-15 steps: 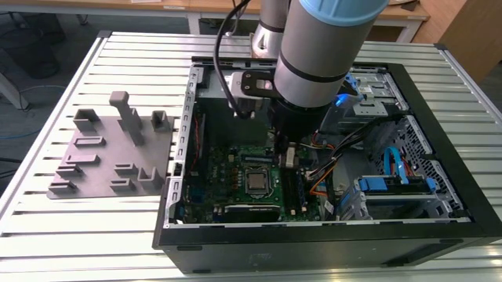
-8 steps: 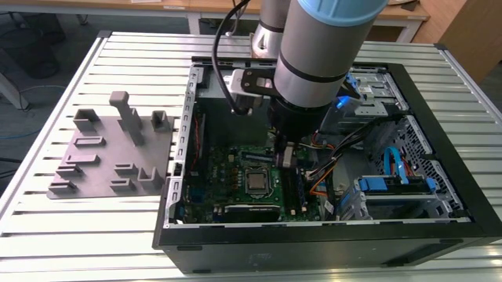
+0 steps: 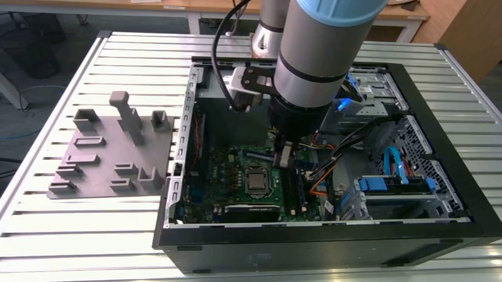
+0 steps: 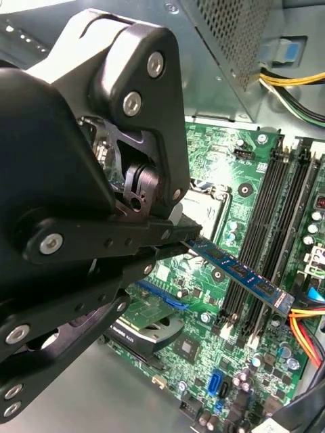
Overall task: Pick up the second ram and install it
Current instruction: 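Insert the second ram into the second slot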
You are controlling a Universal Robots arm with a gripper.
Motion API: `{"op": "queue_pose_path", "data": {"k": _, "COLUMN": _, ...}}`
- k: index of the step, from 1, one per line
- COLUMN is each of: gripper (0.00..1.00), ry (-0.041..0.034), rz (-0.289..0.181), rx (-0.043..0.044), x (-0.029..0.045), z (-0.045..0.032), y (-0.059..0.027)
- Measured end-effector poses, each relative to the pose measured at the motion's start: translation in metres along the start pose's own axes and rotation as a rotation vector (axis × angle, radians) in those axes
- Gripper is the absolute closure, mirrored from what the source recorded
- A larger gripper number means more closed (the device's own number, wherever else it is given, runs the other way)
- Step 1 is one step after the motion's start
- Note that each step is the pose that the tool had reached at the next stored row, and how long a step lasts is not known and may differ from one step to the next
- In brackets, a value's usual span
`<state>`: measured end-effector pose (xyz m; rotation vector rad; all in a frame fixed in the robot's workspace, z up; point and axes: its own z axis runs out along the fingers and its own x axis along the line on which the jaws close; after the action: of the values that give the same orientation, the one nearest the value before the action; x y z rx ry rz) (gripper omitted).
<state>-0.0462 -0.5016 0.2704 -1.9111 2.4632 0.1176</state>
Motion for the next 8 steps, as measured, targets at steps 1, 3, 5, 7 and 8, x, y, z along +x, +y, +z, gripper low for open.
{"op": "queue_pose_path", "data": {"k": 1, "gripper": 0.86, "ry": -0.0003, "rz": 0.008, "rx": 0.0005, "x": 0.0, "z": 0.0, "y": 0.0}}
{"op": "queue_pose_path", "data": {"k": 3, "gripper": 0.86, "ry": -0.0011, "rz": 0.024, "rx": 0.0015, "x": 0.0, "z": 0.0, "y": 0.0}}
{"op": "queue_pose_path", "data": {"k": 5, "gripper": 0.86, "ry": -0.0018, "rz": 0.039, "rx": 0.0025, "x": 0.0, "z": 0.0, "y": 0.0}}
{"op": "queue_pose_path", "data": {"k": 7, "gripper": 0.86, "ry": -0.0025, "rz": 0.055, "rx": 0.0034, "x": 0.0, "z": 0.0, "y": 0.0}}
{"op": "queue_pose_path", "data": {"k": 8, "gripper": 0.86, "ry": -0.0029, "rz": 0.063, "rx": 0.004, "x": 0.0, "z": 0.0, "y": 0.0}}
